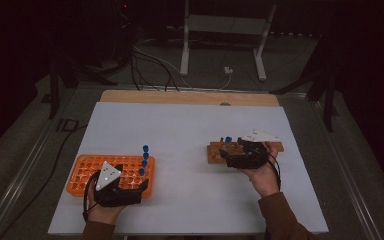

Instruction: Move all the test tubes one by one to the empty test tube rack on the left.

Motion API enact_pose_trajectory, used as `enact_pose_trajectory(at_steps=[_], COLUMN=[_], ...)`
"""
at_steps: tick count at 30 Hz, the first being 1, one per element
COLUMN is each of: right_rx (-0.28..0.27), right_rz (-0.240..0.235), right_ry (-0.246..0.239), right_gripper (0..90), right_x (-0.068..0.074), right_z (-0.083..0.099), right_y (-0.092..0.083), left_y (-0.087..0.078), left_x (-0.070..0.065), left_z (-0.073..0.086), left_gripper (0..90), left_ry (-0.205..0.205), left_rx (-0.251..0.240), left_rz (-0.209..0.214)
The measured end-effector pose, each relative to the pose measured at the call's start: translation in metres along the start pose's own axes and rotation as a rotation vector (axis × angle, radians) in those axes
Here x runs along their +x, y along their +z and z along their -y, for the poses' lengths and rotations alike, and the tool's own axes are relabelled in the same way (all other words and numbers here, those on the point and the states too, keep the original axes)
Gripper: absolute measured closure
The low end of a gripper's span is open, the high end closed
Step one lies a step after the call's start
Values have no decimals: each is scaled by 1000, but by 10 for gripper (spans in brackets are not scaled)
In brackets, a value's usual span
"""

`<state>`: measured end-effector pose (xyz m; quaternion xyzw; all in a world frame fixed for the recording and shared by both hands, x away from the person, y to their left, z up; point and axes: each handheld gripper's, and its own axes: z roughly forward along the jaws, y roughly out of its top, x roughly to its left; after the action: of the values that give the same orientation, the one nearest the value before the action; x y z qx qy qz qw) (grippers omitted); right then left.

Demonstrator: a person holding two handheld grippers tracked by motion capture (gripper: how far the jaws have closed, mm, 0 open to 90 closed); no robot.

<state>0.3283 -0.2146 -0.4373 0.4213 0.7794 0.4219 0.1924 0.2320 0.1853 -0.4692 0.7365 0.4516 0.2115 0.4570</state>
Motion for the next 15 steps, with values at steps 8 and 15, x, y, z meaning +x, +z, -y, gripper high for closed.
enact_pose_trajectory(at_steps=[8,15], right_rx=[14,2], right_rz=[11,25], right_ry=[-20,-29], right_gripper=[472,598], right_x=[-5,-9], right_z=[1,2], right_y=[13,19], left_y=[3,3], left_x=[1,0], left_z=[2,2], left_gripper=[6,7], left_ry=[-9,-10], left_rx=[18,17], left_rz=[-2,1])
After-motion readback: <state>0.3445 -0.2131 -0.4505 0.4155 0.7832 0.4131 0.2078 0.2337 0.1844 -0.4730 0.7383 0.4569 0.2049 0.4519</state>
